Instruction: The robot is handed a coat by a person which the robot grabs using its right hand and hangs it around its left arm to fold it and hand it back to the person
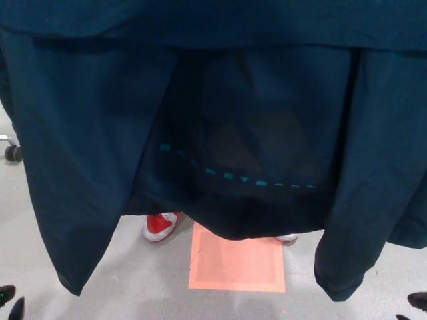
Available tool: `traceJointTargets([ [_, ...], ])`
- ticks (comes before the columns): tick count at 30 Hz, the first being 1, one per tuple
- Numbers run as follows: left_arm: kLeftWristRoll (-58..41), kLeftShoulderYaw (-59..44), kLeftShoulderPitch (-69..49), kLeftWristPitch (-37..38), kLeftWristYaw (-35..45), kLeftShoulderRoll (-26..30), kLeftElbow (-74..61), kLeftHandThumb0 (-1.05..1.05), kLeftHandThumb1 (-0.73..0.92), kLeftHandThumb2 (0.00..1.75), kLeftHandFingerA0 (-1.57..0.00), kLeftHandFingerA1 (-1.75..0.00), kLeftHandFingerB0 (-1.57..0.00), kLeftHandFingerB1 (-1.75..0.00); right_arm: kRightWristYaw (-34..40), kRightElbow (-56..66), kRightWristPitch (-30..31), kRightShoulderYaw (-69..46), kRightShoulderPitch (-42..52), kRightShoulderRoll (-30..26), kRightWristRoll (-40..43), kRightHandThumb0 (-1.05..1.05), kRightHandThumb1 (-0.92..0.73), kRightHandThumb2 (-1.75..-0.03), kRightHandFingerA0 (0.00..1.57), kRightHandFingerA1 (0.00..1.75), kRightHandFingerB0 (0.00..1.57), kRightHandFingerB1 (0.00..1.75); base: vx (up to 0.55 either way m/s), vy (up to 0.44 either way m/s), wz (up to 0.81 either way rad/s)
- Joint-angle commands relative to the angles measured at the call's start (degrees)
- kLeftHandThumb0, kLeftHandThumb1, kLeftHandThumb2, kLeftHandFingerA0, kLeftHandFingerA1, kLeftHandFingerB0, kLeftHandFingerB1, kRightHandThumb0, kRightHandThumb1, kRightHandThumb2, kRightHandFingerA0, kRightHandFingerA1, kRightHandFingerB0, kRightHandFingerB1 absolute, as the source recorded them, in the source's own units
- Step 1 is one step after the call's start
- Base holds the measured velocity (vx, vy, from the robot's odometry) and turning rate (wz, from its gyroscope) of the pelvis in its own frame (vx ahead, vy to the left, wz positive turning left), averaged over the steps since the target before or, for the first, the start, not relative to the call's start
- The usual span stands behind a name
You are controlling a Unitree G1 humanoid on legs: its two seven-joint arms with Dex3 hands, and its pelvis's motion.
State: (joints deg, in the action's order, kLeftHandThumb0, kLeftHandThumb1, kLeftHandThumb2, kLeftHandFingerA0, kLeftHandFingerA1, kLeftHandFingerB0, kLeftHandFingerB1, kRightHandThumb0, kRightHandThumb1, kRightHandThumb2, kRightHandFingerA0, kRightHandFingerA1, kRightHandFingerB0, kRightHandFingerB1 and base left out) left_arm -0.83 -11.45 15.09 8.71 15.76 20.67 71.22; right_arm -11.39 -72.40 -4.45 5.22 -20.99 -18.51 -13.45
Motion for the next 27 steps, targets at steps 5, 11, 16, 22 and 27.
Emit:
traceJointTargets([
  [5, -1.1, -1.2, -2.7, 3.9, 3.4, 0.9, 1.7, -0.6, 0.92, 0.7, -0.19, -0.32, -0.08, -0.21, -1.3, 0.1, -5.5, 0.6, 2.4, -1.2, -0.2, -0.72, -0.65, -0.97, 0.0, 0.28, 0.12, 0.28, 0.0, 0.0, 0.0],
  [11, -1.3, -1.3, -4.1, 4.1, 4.2, -0.1, 1.3, -0.67, 0.75, 1.07, -0.03, -0.37, -0.03, -0.31, -3.3, 18.2, -12.7, 0.4, 10.5, -3.1, 2.0, -0.35, -0.51, -1.07, 0.0, 0.47, 0.0, 0.48, 0.0, 0.0, 0.0],
  [16, -1.7, -1.7, -5.0, 6.5, 5.7, -0.1, 0.9, -0.64, 0.76, 1.07, 0.0, -0.33, 0.0, -0.3, -9.1, 43.0, -12.9, -1.9, 21.7, -4.5, 8.0, -0.37, -0.48, -1.06, 0.0, 0.47, 0.0, 0.48, 0.0, 0.0, 0.0],
  [22, -2.5, -2.2, -5.3, 5.5, 5.7, -0.6, 0.3, -0.66, 0.76, 1.08, 0.0, -0.34, -0.01, -0.34, -17.0, 81.9, -15.7, -4.5, 39.2, -8.2, 25.2, -0.75, -0.71, -0.97, 0.21, 0.45, 0.07, 0.37, 0.0, 0.0, 0.0],
  [27, -3.0, -3.0, -5.5, 5.3, 5.2, -0.6, 0.9, -0.66, 0.75, 1.06, -0.01, -0.35, -0.01, -0.34, -14.3, 102.8, -20.4, -8.5, 43.4, -9.5, 32.9, -0.75, -0.69, -0.98, 0.24, 0.47, 0.13, 0.42, 0.0, 0.0, 0.0],
])
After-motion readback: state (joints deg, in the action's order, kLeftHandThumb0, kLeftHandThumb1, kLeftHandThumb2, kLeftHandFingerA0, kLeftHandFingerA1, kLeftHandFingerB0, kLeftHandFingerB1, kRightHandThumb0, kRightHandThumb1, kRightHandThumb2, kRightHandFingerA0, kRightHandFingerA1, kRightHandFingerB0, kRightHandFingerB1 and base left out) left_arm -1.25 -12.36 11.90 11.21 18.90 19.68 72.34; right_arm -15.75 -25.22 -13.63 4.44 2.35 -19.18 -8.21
